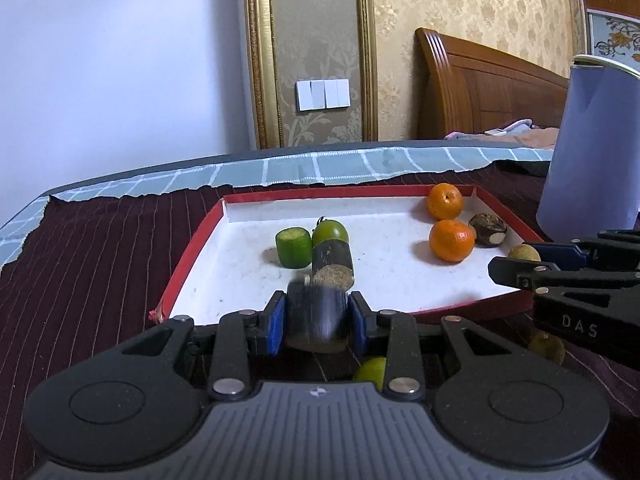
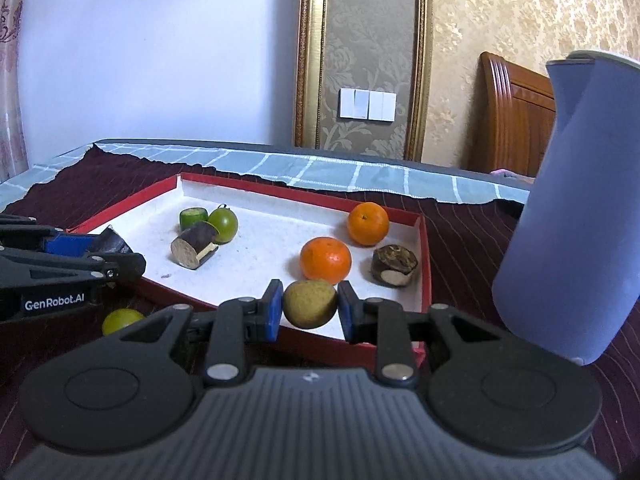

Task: Organize fruits
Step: 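Carry the cylinder piece in the left tool while the right tool carries the brown fruit over the tray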

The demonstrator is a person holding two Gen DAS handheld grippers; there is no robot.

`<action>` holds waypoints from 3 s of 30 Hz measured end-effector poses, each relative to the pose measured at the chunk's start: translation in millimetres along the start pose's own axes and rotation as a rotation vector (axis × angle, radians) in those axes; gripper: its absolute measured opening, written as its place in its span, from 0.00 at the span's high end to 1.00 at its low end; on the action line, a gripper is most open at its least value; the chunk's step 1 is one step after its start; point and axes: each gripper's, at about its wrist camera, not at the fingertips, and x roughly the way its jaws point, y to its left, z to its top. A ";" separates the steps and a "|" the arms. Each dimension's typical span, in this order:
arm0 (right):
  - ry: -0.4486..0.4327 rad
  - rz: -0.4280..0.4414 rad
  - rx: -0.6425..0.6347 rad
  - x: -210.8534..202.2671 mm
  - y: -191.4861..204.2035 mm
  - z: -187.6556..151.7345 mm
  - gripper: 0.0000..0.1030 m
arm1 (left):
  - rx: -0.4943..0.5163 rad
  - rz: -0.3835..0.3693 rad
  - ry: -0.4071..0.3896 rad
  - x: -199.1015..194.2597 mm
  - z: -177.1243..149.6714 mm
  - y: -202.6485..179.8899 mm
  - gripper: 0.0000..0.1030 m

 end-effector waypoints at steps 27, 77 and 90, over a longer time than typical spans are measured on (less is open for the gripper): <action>-0.016 0.021 0.044 -6.0 -9.7 -7.6 0.74 | 0.023 -0.085 0.023 -21.9 -23.7 18.8 0.68; -0.050 0.032 0.020 -29.8 7.7 4.9 0.74 | 0.005 0.010 0.020 -2.0 11.8 -5.5 0.69; -0.045 0.020 0.012 -17.2 3.3 22.5 0.74 | 0.008 0.025 0.023 13.3 29.6 -6.5 0.69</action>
